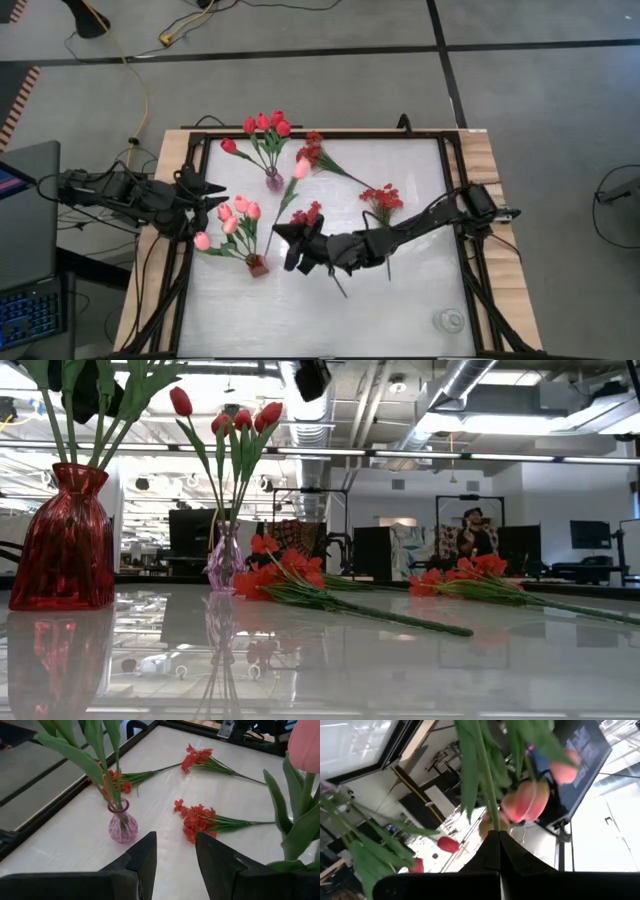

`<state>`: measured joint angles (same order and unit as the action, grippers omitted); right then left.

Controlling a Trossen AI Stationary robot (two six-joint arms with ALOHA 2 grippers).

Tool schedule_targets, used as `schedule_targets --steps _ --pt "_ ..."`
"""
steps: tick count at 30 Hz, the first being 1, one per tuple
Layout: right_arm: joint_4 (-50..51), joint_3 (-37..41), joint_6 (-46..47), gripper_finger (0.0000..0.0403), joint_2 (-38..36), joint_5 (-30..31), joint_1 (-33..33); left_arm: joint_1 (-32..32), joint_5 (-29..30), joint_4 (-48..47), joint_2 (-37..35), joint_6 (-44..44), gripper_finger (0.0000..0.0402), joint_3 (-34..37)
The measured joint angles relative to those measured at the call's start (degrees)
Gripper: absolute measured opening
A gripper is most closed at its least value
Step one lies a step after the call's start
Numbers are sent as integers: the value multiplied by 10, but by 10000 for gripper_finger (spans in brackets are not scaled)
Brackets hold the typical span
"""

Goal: Sort flowers into vase by color
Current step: Put the pink tulip into the red vase

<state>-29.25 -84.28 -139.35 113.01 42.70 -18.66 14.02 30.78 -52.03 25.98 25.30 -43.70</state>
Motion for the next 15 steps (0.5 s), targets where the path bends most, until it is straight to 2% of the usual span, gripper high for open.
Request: schedule_targets --steps 10,15 --pt "-1 -66 -2 18 66 5 -3 0 1 0 0 -6 123 0" --pt "4 -75 -2 18 84 7 5 0 -4 0 0 -5 123 0"
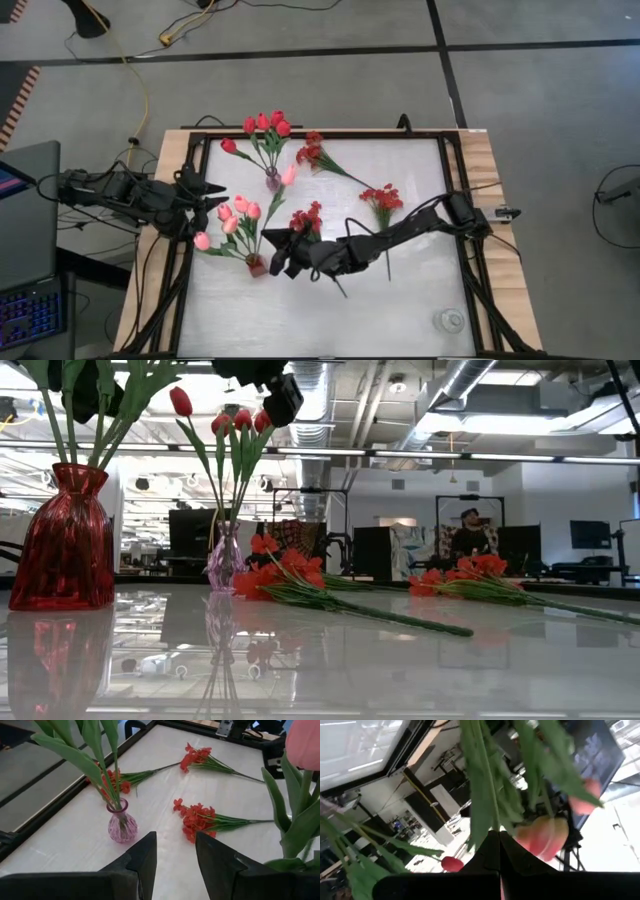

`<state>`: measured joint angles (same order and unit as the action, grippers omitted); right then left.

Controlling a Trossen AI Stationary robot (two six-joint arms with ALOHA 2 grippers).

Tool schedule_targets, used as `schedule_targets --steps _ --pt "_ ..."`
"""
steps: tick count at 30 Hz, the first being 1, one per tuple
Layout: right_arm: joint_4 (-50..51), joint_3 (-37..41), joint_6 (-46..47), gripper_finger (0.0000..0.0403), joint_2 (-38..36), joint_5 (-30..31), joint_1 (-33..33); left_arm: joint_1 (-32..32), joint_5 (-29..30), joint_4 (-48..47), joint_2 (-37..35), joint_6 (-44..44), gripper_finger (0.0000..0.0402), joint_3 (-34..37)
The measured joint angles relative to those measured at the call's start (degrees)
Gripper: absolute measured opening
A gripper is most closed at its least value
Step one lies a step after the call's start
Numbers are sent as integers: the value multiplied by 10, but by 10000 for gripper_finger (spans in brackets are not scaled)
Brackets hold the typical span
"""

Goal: Sort flowers into vase by color
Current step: Put the pink tulip into the red vase

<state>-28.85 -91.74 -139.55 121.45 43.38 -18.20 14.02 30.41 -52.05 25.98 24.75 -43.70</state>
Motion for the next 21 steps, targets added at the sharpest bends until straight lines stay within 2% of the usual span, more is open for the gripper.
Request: schedule_targets --steps 15,21 --pt "15 2 0 18 -2 -5 1 0 -5 -1 0 6 123 0" --pt "19 2 0 18 -2 -28 1 0 -5 -1 0 6 123 0"
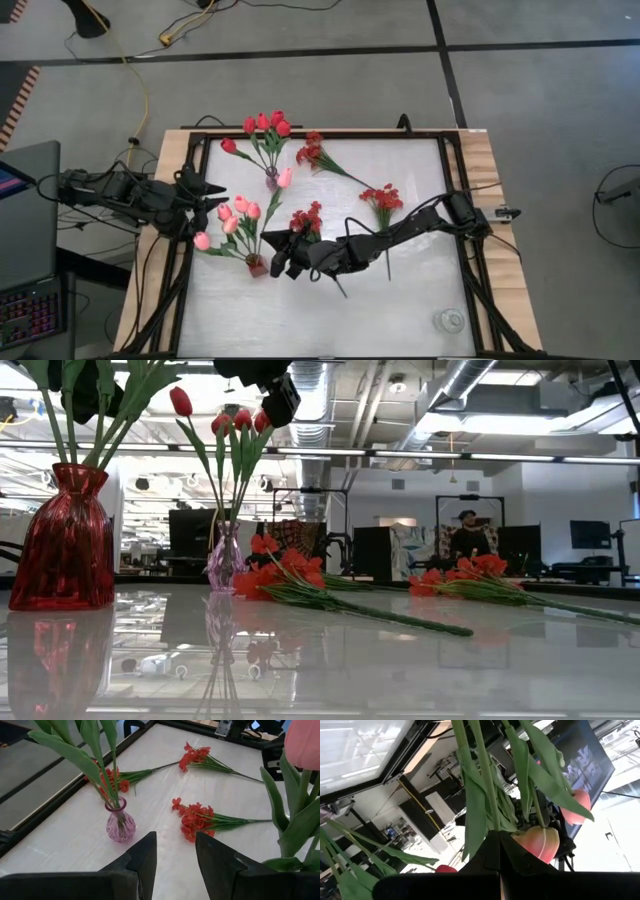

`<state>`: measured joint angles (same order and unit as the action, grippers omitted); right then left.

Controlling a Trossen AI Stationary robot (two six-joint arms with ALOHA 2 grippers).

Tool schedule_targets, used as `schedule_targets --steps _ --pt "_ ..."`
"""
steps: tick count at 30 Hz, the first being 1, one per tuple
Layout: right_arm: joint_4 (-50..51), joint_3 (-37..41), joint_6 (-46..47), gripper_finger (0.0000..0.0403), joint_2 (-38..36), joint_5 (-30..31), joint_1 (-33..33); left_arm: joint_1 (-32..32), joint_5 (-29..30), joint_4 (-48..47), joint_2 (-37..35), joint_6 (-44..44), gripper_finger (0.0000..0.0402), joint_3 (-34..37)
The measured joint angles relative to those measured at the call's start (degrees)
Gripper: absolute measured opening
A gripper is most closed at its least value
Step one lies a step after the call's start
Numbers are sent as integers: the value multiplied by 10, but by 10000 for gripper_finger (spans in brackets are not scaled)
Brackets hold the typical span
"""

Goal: Sort flowers into vase by color
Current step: Put the pink tulip into the red vase

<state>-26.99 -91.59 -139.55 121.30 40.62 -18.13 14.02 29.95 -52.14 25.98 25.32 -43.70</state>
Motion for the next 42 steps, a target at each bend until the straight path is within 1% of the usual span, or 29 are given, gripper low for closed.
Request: schedule_targets --steps 14,19,30,36,42 --pt "13 0 0 18 0 -4 -2 0 0 0 0 0 123 0" --pt "13 0 -19 18 0 -4 -2 0 0 0 0 0 123 0" --pt "13 0 -21 18 0 -16 -2 0 0 0 0 0 123 0" --pt "12 0 -53 18 0 -21 -2 0 -2 0 0 0 123 0" --pt "12 0 -54 18 0 -25 -2 0 -2 0 0 5 123 0"
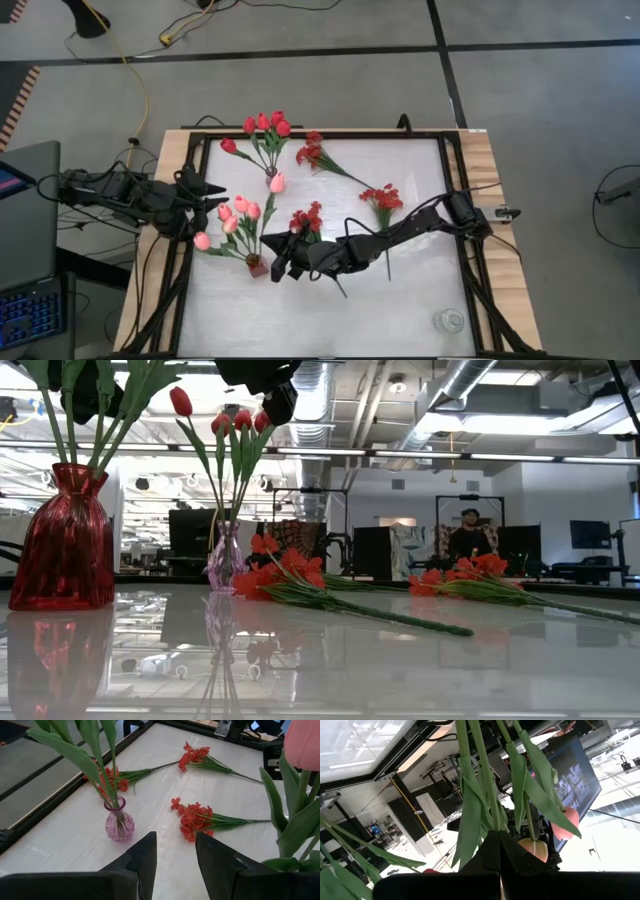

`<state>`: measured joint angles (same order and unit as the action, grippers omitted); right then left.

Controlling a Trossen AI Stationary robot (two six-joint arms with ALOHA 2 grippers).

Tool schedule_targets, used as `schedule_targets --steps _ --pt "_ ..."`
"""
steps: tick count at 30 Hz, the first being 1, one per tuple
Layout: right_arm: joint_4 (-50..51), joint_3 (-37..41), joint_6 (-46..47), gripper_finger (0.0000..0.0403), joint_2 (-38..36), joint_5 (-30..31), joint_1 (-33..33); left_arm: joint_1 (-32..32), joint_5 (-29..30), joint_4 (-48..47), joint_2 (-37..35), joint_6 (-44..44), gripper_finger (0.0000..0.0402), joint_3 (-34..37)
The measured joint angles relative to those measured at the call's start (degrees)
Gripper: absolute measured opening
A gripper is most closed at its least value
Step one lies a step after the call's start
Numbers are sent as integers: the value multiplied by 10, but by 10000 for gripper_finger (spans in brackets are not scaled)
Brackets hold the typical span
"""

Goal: Sort flowers into vase by color
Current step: Put the pink tulip into the red vase

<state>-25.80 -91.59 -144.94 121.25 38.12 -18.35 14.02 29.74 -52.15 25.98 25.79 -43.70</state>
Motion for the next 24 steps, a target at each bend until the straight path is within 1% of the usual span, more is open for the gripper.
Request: schedule_targets --steps 10,16,24 --pt "-4 0 -6 18 0 -10 1 0 0 0 0 9 123 0" --pt "-67 0 7 18 -1 -32 1 0 0 0 0 8 123 0" --pt "-43 0 3 18 -1 -37 9 0 0 0 0 8 123 0"
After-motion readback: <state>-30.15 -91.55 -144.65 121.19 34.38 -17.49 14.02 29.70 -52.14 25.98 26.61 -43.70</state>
